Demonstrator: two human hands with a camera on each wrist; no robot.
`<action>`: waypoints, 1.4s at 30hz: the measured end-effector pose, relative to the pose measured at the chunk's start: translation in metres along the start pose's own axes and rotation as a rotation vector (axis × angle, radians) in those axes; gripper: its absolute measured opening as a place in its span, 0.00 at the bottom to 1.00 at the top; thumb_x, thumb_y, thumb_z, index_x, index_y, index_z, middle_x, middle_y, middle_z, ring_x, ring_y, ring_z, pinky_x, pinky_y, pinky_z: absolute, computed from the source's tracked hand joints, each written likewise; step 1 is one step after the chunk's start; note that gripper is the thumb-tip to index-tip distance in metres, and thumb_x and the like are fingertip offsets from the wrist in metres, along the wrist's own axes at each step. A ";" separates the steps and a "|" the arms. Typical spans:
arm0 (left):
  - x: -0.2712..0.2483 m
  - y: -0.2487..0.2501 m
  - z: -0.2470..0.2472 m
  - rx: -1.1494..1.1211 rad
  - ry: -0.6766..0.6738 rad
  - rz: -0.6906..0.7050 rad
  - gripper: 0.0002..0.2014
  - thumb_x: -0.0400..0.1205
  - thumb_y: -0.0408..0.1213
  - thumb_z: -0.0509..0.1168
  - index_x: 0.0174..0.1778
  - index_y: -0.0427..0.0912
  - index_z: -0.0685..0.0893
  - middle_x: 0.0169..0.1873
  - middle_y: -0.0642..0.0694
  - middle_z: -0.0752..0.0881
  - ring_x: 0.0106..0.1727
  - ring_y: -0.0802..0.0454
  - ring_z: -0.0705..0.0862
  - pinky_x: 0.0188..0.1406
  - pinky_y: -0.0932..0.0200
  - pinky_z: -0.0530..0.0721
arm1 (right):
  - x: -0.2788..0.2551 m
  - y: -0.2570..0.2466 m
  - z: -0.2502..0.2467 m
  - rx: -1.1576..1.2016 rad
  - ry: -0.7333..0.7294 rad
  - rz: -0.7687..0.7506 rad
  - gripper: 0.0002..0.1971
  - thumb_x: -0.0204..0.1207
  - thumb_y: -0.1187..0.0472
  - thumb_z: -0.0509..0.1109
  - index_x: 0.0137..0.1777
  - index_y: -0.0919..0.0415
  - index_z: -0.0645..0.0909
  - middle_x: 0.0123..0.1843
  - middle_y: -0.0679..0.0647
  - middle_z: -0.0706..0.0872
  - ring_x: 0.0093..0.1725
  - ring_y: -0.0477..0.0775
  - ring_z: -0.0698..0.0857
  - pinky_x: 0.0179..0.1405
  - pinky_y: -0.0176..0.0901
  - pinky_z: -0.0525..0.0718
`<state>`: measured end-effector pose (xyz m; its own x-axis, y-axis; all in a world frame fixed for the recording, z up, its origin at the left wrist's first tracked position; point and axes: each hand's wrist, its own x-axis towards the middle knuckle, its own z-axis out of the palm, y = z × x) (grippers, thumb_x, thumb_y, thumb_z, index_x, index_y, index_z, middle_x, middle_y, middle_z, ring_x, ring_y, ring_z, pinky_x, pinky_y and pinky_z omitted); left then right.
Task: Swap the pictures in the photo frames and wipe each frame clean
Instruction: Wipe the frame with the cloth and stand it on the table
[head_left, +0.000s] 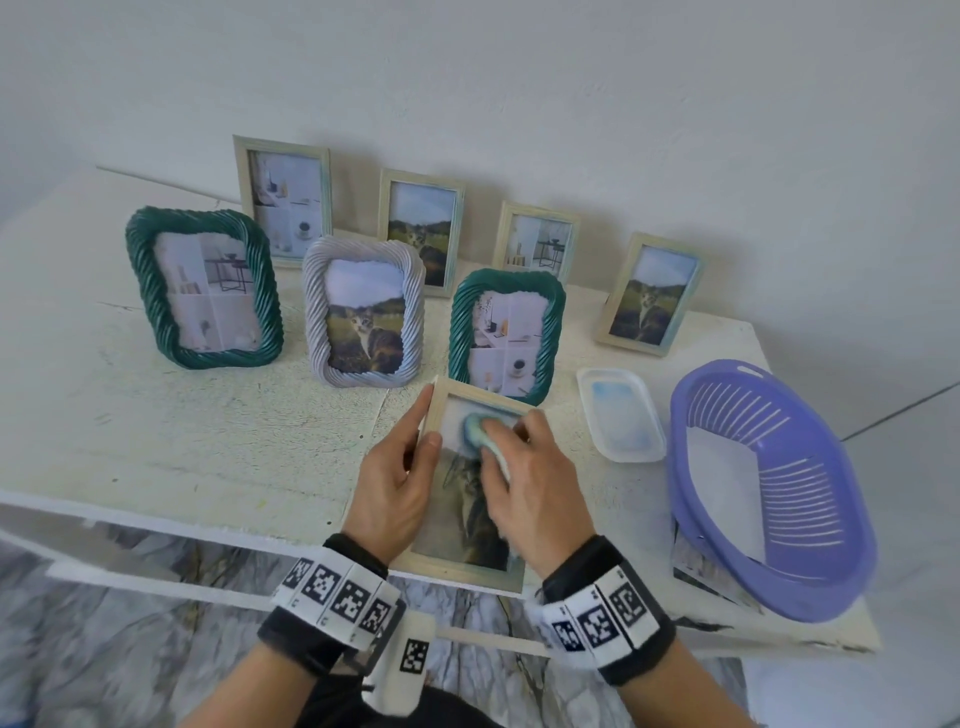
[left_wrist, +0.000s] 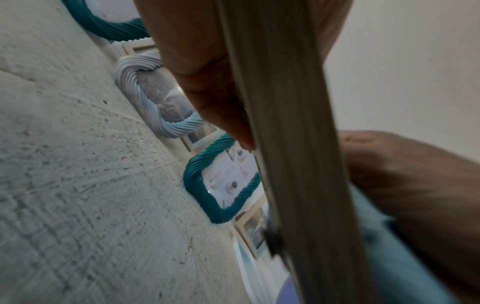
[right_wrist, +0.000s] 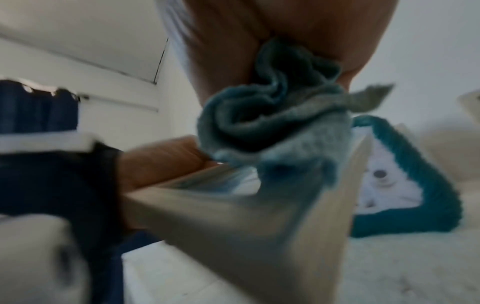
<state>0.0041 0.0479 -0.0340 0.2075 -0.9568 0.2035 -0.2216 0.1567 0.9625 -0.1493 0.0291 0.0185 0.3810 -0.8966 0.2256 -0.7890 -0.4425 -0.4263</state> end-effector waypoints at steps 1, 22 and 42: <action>0.002 -0.002 -0.002 -0.020 0.006 -0.002 0.24 0.86 0.37 0.59 0.80 0.49 0.67 0.27 0.57 0.80 0.27 0.64 0.73 0.30 0.67 0.73 | -0.005 -0.007 0.001 0.040 -0.035 -0.045 0.13 0.80 0.61 0.66 0.64 0.54 0.80 0.48 0.49 0.69 0.34 0.48 0.76 0.32 0.35 0.77; -0.001 0.001 -0.007 0.014 0.001 0.004 0.25 0.85 0.43 0.57 0.80 0.53 0.69 0.30 0.43 0.83 0.31 0.57 0.75 0.33 0.56 0.79 | -0.015 -0.013 0.000 0.032 -0.074 -0.093 0.11 0.80 0.58 0.66 0.61 0.52 0.80 0.44 0.49 0.70 0.30 0.49 0.75 0.27 0.35 0.74; -0.001 0.005 -0.012 -0.009 0.045 0.021 0.25 0.85 0.42 0.57 0.80 0.51 0.69 0.30 0.42 0.83 0.29 0.54 0.74 0.31 0.55 0.76 | -0.004 -0.008 0.005 -0.035 0.070 0.046 0.11 0.81 0.54 0.62 0.53 0.60 0.81 0.43 0.51 0.76 0.31 0.53 0.80 0.28 0.42 0.80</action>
<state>0.0146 0.0524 -0.0268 0.2457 -0.9413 0.2315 -0.2180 0.1791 0.9594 -0.1427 0.0362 0.0168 0.3109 -0.9120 0.2676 -0.8217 -0.3994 -0.4065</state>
